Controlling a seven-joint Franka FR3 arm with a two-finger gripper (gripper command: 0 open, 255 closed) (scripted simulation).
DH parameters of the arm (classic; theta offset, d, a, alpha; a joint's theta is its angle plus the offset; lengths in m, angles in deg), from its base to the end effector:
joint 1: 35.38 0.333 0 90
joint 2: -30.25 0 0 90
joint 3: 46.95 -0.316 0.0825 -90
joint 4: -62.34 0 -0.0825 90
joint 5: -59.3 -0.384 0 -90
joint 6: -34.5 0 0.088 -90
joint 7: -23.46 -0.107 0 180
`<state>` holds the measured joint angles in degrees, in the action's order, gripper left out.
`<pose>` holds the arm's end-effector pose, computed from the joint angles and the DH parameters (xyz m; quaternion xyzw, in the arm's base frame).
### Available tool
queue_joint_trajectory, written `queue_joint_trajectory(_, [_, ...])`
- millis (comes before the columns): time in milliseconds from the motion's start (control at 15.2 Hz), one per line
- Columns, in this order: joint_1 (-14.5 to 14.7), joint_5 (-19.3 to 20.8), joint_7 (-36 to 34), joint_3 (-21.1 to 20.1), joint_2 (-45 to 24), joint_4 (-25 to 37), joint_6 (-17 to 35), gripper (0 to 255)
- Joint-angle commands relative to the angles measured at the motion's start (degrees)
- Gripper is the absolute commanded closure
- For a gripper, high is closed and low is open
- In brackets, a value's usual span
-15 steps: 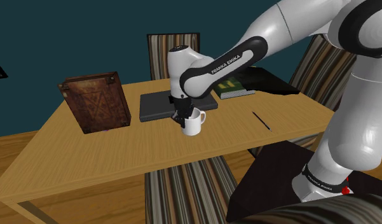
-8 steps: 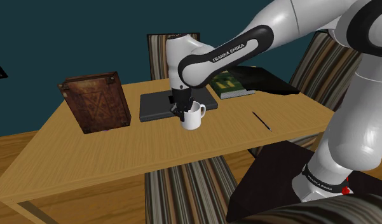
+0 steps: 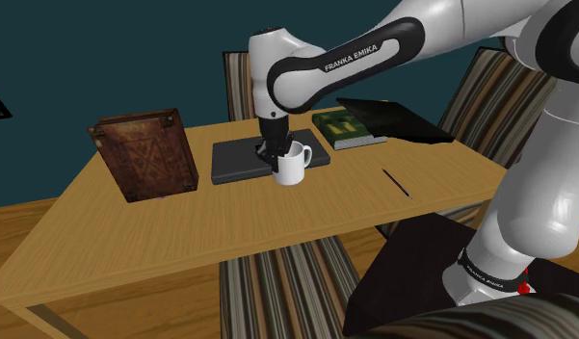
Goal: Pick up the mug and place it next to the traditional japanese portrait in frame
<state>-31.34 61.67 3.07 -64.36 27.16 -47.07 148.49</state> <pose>0.5381 0.2060 0.4701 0.9997 0.0171 0.0173 0.0051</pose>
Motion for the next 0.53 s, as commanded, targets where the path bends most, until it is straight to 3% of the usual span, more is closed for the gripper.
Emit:
queue_joint_trajectory(0, [0.0, -0.1, 0.1, 0.0, 0.3, 1.2, -1.4, 255])
queue_joint_trajectory(462, [0.0, -0.4, 0.4, 0.0, 1.0, 5.7, -6.7, 255])
